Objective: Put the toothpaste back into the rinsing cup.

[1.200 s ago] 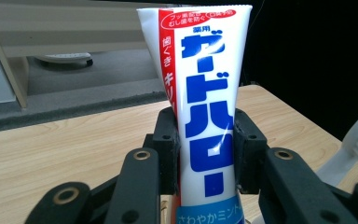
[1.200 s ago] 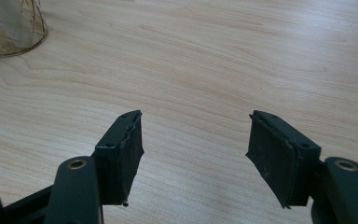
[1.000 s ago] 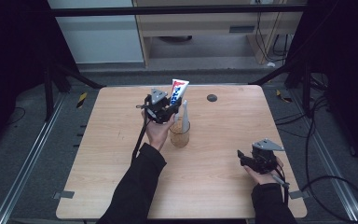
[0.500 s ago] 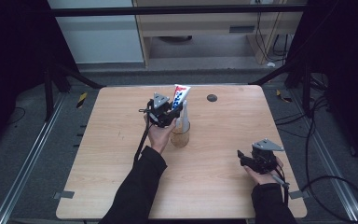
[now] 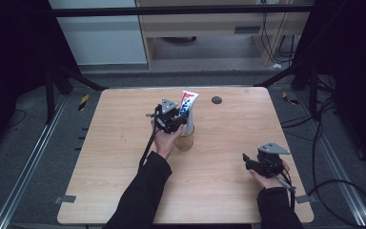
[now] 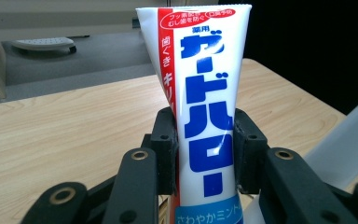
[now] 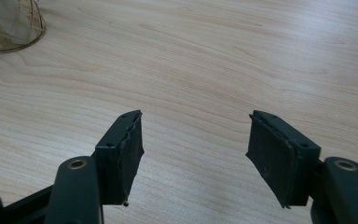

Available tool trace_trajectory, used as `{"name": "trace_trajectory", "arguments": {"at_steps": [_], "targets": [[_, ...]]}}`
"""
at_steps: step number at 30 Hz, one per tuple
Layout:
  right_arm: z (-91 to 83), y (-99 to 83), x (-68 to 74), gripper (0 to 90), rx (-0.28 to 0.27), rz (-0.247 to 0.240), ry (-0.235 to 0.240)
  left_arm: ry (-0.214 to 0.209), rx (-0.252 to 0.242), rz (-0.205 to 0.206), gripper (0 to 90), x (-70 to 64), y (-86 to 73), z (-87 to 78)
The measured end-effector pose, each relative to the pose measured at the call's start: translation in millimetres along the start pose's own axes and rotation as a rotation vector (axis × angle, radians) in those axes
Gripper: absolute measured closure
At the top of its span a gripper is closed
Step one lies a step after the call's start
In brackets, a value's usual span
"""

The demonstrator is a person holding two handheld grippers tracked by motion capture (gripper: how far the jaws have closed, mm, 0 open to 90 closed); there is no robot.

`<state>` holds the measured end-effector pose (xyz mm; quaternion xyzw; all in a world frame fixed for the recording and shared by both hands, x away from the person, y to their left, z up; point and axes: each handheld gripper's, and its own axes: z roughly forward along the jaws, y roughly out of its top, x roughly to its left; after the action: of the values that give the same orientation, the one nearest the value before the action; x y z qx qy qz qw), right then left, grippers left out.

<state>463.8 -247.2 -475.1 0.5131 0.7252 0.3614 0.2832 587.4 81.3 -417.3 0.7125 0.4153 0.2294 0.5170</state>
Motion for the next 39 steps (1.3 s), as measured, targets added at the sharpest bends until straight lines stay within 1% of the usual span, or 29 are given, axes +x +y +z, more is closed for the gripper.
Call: {"name": "trace_trajectory", "arguments": {"at_steps": [5, 6, 8, 10, 12, 14, 16, 22, 23, 26, 29, 31, 32, 35, 39], "targets": [[0.0, 0.1, 0.0, 35.2, 0.001, 0.001, 0.001, -0.006, 0.028, 0.009, 65.0, 0.5, -3.1, 0.6], [0.0, 0.1, 0.2, 35.2, 0.002, 0.000, 0.002, -0.009, 0.029, 0.013, 64.8, -0.1, -3.6, 0.6], [0.1, 0.0, 0.3, 35.1, 0.002, -0.002, 0.000, -0.003, 0.031, 0.025, 64.4, -1.0, -3.8, -0.2], [0.2, 0.0, 0.2, 35.0, 0.002, -0.002, 0.000, -0.006, 0.039, 0.024, 63.9, -0.8, -3.2, -1.3], [0.0, 0.1, 0.3, 34.9, 0.005, 0.003, 0.003, -0.006, 0.049, 0.031, 63.2, -0.3, -2.9, -3.2], [0.2, 0.0, 0.1, 34.8, 0.004, -0.001, 0.001, -0.006, 0.056, 0.029, 62.6, 0.0, -2.9, -4.6], [0.2, 0.0, 0.1, 34.8, 0.004, -0.001, 0.001, 0.000, 0.058, 0.038, 62.2, -0.6, -2.9, -6.9], [0.2, 0.0, 0.4, 34.8, 0.005, -0.002, -0.001, -0.006, 0.078, 0.066, 61.2, -1.2, -3.3, -12.5], [0.1, 0.0, 0.4, 34.8, 0.004, -0.002, 0.000, -0.008, 0.079, 0.064, 61.0, -1.2, -3.6, -12.9], [-0.1, 0.1, 0.4, 34.8, 0.003, -0.001, 0.000, -0.011, 0.085, 0.076, 60.1, -1.8, -4.6, -14.8], [-0.1, 0.1, 0.4, 34.8, 0.003, -0.002, -0.001, -0.018, 0.094, 0.074, 58.8, -0.8, -4.8, -17.4], [-0.1, 0.1, 0.5, 34.8, 0.003, -0.001, 0.000, -0.013, 0.100, 0.088, 56.5, -0.6, -5.1, -20.0], [-0.2, 0.1, 0.6, 34.8, 0.002, -0.001, 0.000, -0.014, 0.111, 0.095, 55.3, -0.2, -5.2, -21.1], [-0.2, 0.4, 0.9, 34.8, 0.002, -0.001, -0.001, -0.016, 0.133, 0.114, 56.5, 0.3, -8.3, -23.8], [-0.4, 0.5, 1.3, 34.9, 0.002, -0.004, -0.001, -0.017, 0.157, 0.118, 56.9, 2.6, -14.6, -27.5]]}}
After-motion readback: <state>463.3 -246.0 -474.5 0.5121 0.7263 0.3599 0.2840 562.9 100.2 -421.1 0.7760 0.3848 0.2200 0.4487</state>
